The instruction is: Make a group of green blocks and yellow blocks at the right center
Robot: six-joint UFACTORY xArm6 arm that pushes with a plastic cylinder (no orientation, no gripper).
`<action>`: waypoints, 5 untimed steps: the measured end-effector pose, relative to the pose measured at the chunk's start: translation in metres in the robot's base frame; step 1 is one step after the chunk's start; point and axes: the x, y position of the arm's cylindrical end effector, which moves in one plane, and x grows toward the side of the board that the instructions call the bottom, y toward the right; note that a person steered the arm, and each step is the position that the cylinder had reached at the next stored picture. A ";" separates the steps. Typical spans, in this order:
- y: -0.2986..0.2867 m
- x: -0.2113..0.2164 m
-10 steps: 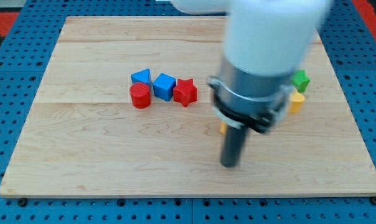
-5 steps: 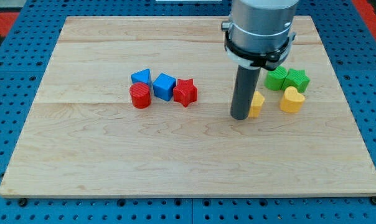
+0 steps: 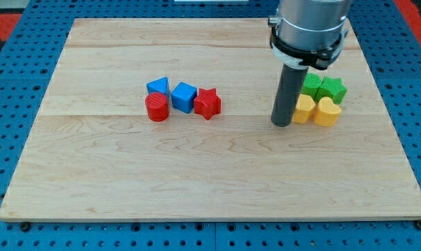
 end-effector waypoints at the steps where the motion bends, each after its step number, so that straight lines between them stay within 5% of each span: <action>1: 0.002 -0.016; 5: 0.026 -0.023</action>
